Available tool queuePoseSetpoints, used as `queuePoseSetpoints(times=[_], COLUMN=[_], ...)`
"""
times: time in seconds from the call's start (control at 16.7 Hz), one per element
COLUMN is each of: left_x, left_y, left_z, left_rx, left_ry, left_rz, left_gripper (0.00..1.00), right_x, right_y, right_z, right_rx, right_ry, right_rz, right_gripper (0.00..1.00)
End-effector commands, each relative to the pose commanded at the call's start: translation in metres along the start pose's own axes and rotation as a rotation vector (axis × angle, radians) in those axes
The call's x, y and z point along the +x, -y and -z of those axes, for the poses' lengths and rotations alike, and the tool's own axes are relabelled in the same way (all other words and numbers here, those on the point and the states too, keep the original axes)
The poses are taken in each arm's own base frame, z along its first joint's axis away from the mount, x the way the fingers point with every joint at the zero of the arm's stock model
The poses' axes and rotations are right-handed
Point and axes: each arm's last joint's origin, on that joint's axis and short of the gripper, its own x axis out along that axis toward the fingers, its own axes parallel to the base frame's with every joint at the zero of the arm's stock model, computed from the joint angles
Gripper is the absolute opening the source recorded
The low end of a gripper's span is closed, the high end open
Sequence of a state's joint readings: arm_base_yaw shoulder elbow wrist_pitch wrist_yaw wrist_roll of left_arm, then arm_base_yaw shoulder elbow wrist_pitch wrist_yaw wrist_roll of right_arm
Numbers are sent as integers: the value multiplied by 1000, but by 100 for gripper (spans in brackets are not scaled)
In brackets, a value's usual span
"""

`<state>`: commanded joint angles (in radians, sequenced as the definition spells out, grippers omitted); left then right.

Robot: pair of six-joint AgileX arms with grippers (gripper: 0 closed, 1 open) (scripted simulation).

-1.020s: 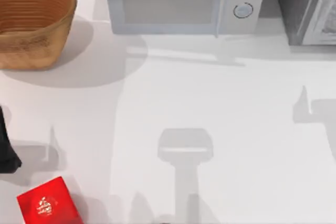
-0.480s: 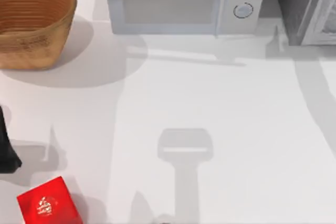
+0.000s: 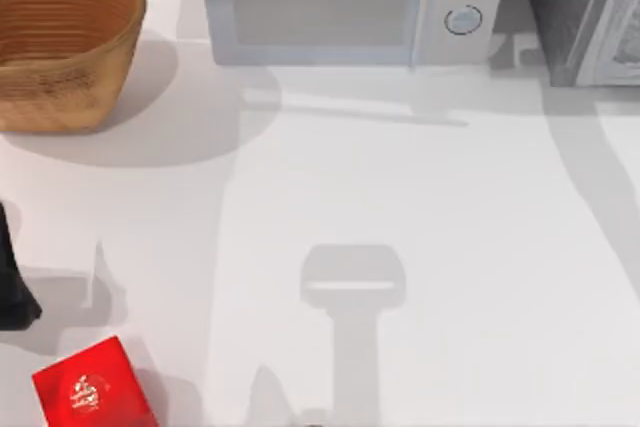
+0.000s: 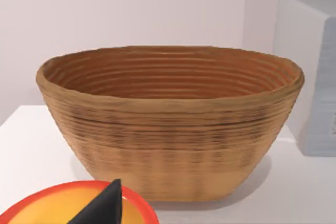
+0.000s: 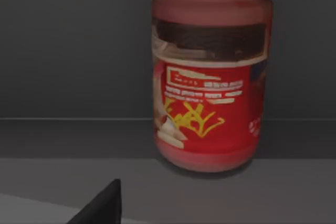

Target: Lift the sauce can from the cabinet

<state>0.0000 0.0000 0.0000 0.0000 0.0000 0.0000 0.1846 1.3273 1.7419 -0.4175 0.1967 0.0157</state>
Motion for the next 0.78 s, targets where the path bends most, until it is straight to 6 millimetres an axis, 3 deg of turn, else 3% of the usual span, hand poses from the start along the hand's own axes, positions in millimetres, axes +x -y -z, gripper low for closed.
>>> queuePoseSetpoints(times=[0.36, 0.78], left_x=[0, 0], left_y=[0, 0], left_z=[0, 0], left_rx=[0, 0], left_ry=[0, 0], left_rz=[0, 0], left_gripper=[100, 100], right_x=[9, 82], right_y=[0, -8], right_z=[-3, 1], right_rx=[2, 3], right_ry=[8, -10], right_rz=[3, 9], right_gripper=[100, 100])
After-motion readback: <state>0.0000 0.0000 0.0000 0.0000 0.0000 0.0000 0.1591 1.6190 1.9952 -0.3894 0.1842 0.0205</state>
